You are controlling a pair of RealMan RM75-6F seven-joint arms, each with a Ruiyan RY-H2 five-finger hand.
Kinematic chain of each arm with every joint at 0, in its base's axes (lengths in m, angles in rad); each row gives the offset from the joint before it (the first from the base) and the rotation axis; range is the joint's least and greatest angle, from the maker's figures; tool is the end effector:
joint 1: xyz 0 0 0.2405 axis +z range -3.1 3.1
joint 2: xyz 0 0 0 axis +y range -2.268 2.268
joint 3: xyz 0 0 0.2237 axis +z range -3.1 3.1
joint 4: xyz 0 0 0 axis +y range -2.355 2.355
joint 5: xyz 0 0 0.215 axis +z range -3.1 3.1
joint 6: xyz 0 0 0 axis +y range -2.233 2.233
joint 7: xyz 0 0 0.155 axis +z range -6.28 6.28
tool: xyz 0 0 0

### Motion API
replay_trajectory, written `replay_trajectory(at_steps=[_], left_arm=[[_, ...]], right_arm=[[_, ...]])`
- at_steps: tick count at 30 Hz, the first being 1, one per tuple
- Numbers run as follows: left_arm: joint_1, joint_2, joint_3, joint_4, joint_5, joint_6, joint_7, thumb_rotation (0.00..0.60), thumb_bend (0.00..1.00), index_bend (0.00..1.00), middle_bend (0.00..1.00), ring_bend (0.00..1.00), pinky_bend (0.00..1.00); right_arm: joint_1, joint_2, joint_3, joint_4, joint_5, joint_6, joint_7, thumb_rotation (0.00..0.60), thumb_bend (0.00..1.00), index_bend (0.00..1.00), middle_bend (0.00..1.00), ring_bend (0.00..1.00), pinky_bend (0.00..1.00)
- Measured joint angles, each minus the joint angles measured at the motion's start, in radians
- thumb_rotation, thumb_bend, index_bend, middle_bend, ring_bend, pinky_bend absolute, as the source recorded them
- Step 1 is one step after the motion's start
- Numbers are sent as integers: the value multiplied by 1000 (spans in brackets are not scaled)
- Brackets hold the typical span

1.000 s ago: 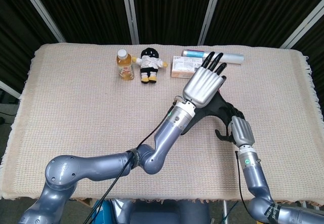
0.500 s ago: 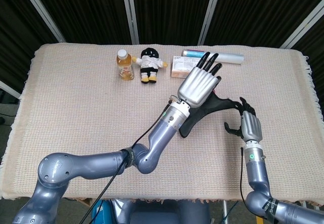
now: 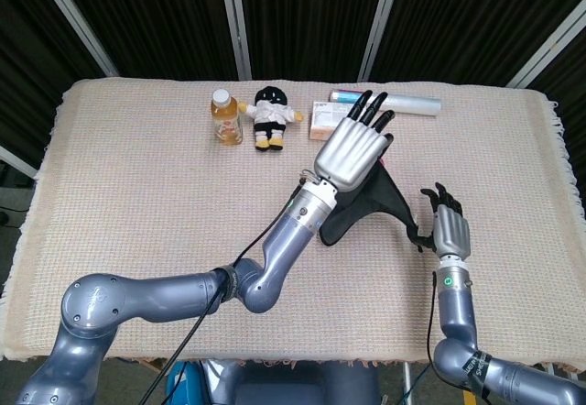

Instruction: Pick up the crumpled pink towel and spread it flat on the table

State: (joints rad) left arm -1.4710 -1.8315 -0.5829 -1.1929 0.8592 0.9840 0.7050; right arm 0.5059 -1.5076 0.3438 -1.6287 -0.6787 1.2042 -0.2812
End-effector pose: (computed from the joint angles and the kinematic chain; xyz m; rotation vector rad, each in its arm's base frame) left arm 0.1815 0.3794 -0.0144 -1.8176 -0.4602 -1.3560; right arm -0.2059 -0.3184 0.0314 1.0798 -1.4341 0.9189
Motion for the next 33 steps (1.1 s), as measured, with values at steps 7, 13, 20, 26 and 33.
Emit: replay_trajectory(at_steps=[7, 13, 20, 26, 33], left_arm=[[-1, 8, 11, -9, -7, 10, -6, 600, 477, 605, 196, 0, 0], [-4, 12, 19, -13, -9, 13, -10, 600, 477, 605, 196, 0, 0], [-3, 10, 39, -14, -14, 16, -15, 600, 478, 605, 196, 0, 0], [0, 10, 49, -17, -15, 24, -23, 600, 477, 605, 196, 0, 0], [24, 24, 61, -43, -15, 43, -35, 600, 477, 605, 195, 0, 0]], right_arm=[[2, -9, -2, 14, 6, -5, -1, 600, 345, 352, 2, 0, 0], [-1, -16, 2, 30, 2, -2, 16, 600, 460, 534, 85, 0, 0], [-11, -10, 5, 25, -26, -1, 45, 600, 570, 633, 141, 0, 0], [-18, 8, 5, 4, -43, -6, 58, 600, 585, 659, 152, 0, 0], [-23, 35, 8, -23, -66, -7, 67, 600, 586, 659, 153, 0, 0]])
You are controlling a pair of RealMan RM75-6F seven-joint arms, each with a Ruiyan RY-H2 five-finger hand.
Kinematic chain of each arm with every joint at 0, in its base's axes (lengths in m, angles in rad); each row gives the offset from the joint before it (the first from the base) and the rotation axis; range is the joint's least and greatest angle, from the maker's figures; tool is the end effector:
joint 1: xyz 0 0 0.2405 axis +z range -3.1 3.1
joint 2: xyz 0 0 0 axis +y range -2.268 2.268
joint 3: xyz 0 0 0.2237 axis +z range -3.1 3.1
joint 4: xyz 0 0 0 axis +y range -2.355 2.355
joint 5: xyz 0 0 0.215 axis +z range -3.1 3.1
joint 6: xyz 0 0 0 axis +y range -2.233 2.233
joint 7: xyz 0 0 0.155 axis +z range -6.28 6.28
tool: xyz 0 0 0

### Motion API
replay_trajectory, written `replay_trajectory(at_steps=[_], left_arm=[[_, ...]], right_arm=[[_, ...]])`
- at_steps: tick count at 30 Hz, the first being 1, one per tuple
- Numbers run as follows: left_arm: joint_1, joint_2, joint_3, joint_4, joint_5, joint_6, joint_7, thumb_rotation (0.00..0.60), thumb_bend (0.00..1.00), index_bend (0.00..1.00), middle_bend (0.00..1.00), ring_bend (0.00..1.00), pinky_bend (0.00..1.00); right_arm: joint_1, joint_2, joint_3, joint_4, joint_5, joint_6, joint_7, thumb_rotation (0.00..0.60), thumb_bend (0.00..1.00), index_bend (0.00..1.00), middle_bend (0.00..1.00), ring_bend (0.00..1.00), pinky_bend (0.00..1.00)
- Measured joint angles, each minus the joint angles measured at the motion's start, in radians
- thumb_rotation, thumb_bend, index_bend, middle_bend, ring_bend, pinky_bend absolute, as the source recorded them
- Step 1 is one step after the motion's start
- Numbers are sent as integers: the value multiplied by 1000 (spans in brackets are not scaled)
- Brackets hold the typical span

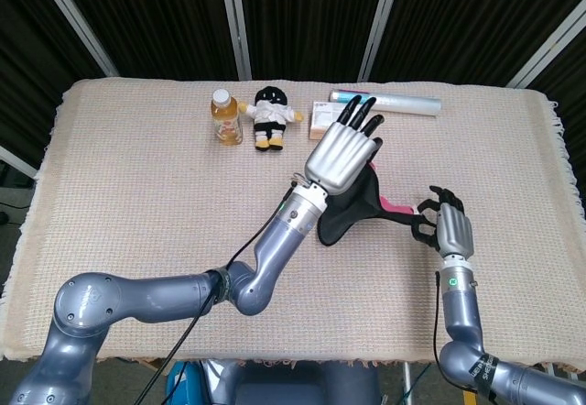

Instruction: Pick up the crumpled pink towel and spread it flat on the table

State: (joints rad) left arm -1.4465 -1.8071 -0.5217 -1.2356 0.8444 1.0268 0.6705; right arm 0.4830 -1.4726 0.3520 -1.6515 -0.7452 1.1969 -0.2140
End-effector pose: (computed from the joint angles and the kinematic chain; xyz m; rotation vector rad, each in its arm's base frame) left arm 0.1650 0.3770 -0.0166 -1.8196 -0.4855 -1.3467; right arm -0.2035 -0.3191 0.0433 1.0749 -1.4261 0.9953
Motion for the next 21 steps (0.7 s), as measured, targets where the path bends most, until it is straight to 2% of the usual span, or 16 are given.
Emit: replay_trajectory(at_steps=[7, 14, 21], left_arm=[[70, 43, 17, -82, 1, 38, -38, 600, 477, 605, 196, 0, 0], [143, 97, 44, -132, 1, 60, -88, 600, 477, 605, 196, 0, 0], [177, 126, 54, -137, 9, 62, -124, 600, 477, 605, 197, 0, 0]], right_arm=[[13, 65, 55, -62, -37, 36, -17, 600, 585, 659, 152, 0, 0], [72, 109, 133, -111, -29, 76, -109, 600, 585, 659, 152, 0, 0], [130, 120, 159, -151, -11, 105, -206, 600, 586, 659, 153, 0, 0]])
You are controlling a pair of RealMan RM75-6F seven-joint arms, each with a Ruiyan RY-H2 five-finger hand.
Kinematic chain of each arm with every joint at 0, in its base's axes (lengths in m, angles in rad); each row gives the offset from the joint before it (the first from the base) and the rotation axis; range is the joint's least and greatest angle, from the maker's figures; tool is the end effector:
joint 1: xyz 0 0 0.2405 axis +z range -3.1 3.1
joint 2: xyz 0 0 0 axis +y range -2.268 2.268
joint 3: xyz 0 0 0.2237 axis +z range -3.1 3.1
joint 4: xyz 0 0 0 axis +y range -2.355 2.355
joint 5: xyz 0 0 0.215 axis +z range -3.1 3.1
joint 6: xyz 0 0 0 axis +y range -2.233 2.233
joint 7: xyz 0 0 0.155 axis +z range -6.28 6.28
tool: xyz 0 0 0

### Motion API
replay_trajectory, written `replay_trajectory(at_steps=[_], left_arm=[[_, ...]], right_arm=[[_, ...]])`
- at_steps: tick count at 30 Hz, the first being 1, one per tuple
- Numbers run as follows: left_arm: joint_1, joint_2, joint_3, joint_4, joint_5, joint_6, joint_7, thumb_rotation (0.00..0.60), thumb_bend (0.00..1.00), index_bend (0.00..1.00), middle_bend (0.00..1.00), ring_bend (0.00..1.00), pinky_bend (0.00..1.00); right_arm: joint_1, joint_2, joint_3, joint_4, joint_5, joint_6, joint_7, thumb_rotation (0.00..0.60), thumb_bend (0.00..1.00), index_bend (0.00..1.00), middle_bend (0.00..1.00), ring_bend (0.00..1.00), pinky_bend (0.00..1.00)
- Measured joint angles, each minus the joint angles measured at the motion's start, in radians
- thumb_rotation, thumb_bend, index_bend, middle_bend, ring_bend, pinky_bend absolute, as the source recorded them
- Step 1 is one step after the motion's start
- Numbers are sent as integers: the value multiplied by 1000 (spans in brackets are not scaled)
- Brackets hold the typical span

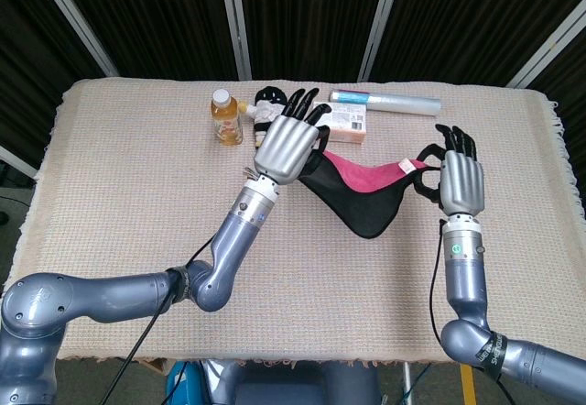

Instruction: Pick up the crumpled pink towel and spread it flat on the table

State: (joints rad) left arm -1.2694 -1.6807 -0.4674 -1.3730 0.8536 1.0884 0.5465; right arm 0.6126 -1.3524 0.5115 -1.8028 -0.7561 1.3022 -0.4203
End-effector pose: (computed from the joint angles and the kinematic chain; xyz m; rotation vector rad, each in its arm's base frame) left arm 0.0990 0.3928 0.0125 -1.7219 -0.6505 -1.3474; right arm -0.1210 -0.3584 0.1146 1.1354 -1.1127 1.1525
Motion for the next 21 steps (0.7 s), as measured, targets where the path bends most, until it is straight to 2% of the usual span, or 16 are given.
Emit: replay_trajectory(at_steps=[10, 21], left_arm=[[17, 0, 9, 30, 18, -6, -45, 600, 478, 605, 204, 0, 0], [-14, -66, -20, 166, 28, -4, -99, 600, 477, 605, 209, 0, 0]], right_arm=[[100, -33, 32, 44, 45, 24, -102, 600, 585, 659, 152, 0, 0], [205, -66, 90, 164, 94, -12, -125, 600, 586, 659, 152, 0, 0]])
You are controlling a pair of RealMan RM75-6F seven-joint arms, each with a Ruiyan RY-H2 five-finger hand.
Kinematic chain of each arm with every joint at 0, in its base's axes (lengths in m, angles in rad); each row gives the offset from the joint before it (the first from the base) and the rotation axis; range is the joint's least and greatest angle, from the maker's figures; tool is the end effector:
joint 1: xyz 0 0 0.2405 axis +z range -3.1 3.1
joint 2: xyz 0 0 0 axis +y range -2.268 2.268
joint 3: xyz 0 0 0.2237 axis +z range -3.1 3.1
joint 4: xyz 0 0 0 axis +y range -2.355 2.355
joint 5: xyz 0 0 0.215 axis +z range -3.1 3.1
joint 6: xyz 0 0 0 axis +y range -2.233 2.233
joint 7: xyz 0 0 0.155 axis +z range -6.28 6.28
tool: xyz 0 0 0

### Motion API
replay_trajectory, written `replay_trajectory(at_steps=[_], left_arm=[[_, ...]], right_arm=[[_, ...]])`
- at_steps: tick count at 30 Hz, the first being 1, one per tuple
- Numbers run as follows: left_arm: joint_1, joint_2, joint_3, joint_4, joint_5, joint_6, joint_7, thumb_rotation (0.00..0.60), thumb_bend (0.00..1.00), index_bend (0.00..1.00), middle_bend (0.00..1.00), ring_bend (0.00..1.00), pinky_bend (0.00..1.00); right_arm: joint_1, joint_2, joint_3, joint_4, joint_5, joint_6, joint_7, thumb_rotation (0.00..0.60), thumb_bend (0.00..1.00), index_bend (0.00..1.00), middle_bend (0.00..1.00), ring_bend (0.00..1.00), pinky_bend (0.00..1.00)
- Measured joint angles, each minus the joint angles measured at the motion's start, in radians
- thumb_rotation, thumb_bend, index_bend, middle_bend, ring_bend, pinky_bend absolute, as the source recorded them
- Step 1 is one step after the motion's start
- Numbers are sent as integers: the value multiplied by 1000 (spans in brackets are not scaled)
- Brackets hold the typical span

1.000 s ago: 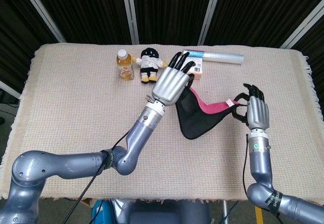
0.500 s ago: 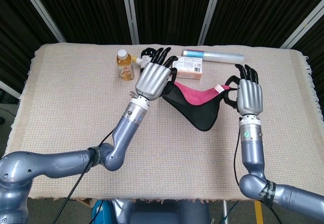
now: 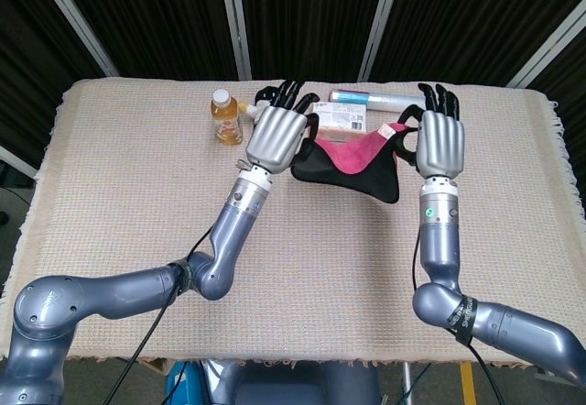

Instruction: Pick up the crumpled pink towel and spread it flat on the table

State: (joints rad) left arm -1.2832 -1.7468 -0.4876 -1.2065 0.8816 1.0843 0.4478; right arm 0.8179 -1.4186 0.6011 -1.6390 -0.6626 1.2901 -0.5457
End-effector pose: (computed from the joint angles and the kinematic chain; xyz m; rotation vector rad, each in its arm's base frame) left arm 0.0905 0.4159 0.0113 -1.6330 -0.6879 -1.3774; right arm -0.0712 -0.4059 0.1244 1.1366 -0.9806 1.1696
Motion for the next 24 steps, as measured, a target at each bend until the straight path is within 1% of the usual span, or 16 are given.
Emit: replay_trajectory(at_steps=[4, 7, 10, 13, 17, 19, 24], left_arm=[[-4, -17, -10, 44, 8, 3, -35, 600, 477, 605, 209, 0, 0], [3, -24, -7, 55, 20, 5, -59, 600, 477, 605, 208, 0, 0], [23, -27, 9, 50, 36, 9, -82, 600, 478, 605, 208, 0, 0], [51, -28, 34, 23, 50, 17, -102, 600, 478, 605, 208, 0, 0], [105, -27, 80, -39, 73, 39, -129, 600, 478, 605, 208, 0, 0], [115, -26, 88, -49, 77, 43, -132, 600, 477, 605, 209, 0, 0], [203, -7, 156, -154, 93, 71, -161, 600, 477, 605, 209, 0, 0]], right_arm=[[18, -4, 7, 21, -4, -9, 8, 600, 585, 659, 153, 0, 0], [15, 0, -5, 22, -11, -5, 11, 600, 585, 659, 153, 0, 0], [0, 4, -28, 15, -17, 2, 12, 600, 585, 659, 152, 0, 0], [-23, 10, -55, 6, -18, 11, 13, 600, 586, 659, 152, 0, 0], [-71, 25, -101, -23, -25, 24, 27, 600, 586, 659, 152, 0, 0], [-92, 33, -123, -41, -33, 29, 36, 600, 586, 659, 153, 0, 0], [-146, 50, -184, -95, -65, 45, 60, 600, 586, 659, 152, 0, 0]])
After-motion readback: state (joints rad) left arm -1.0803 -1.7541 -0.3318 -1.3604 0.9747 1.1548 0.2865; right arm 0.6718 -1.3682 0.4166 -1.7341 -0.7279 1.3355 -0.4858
